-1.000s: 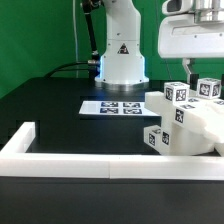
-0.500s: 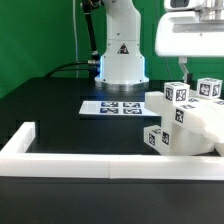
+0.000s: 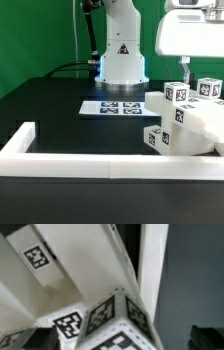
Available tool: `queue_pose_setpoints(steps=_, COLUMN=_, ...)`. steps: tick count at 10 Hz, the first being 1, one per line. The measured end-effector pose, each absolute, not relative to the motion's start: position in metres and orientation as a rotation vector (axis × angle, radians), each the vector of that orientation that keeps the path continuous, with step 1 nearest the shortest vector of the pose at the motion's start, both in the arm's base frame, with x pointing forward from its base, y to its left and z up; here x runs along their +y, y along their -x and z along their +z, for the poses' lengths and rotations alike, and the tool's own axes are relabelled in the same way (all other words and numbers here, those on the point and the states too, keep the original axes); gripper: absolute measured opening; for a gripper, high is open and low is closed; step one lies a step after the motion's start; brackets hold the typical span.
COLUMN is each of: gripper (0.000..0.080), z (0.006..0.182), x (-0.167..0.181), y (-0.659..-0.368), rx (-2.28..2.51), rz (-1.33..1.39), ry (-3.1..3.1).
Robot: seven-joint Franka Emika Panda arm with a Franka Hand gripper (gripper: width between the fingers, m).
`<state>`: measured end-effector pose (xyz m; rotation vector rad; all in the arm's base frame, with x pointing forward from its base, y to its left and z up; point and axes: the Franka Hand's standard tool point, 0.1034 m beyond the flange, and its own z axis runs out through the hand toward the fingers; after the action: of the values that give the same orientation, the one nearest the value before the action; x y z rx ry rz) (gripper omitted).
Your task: Assemble chair
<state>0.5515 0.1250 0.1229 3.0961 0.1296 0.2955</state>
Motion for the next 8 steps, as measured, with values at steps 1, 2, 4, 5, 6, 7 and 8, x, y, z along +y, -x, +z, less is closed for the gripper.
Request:
queue_pose_setpoints(steps=1, gripper=0.0649, z=0.1228, x=0.1237, y=-0.5518, rx=0.244, rz=0.293, ry=-3.077)
queue_pose_setpoints(steps=2, gripper=0.0649, z=0.1229, x=0.1226, y=-0.552, rx=0.31, rz=0.29, ry=-3.066)
queue_pose_setpoints(steps=4, gripper=0.0371, z=0.1228, x=0.1217, y=-0.5522, rx=0.293, rz=0.291, ry=-3.069)
queue_pose_setpoints(steps=5, gripper=0.0371, z=0.1228, x=0.1217, y=-0.5522, rx=0.293, rz=0.291, ry=-3.069)
queue_pose_setpoints(steps=6, gripper=0.0285, z=0.1228, x=0.1216, y=-0.5523, rx=0.278, rz=0.291, ry=-3.071)
queue_pose_setpoints(steps=7, gripper=0.0285, z=0.1228, x=0.1216, y=-0.5523, rx=0.23, rz=0.293, ry=-3.078)
queue_pose_setpoints(steps=8, gripper=0.0285, z=0.1228, x=0.1216, y=-0.5523, rx=0.232, rz=0.293, ry=-3.078)
